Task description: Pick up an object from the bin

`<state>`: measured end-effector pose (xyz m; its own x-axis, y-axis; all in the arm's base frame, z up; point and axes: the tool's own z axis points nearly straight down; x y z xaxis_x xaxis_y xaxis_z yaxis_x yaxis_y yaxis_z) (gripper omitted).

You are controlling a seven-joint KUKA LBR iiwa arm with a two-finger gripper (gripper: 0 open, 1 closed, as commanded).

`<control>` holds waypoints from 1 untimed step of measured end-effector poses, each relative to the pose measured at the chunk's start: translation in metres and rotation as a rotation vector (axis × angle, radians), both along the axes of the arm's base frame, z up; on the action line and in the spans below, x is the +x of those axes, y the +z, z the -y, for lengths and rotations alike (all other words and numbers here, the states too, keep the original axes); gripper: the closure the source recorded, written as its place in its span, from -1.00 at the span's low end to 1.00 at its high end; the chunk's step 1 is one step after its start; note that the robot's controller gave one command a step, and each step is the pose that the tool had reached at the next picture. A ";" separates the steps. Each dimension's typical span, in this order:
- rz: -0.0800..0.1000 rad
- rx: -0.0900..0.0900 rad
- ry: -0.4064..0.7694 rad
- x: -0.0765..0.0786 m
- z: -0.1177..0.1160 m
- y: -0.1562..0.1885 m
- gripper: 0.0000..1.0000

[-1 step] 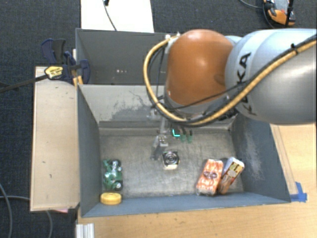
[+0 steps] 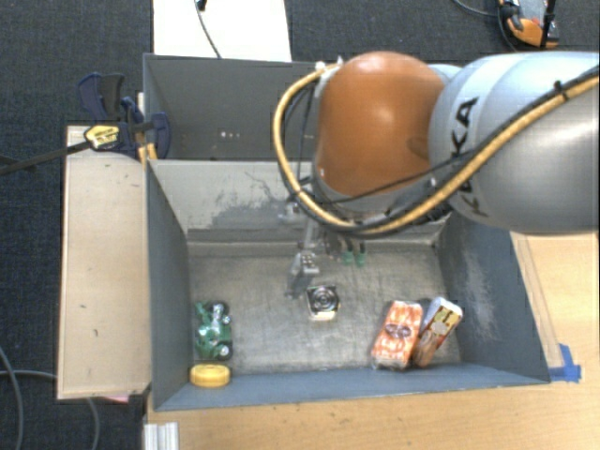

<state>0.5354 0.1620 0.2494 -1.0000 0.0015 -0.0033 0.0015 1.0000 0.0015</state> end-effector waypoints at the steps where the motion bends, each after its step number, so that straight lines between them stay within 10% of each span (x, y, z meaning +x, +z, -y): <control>1: 0.003 0.000 0.093 0.005 0.027 -0.042 -1.00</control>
Offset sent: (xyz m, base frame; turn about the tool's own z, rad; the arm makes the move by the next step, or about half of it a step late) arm -0.0013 -0.1115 -0.0894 -0.3401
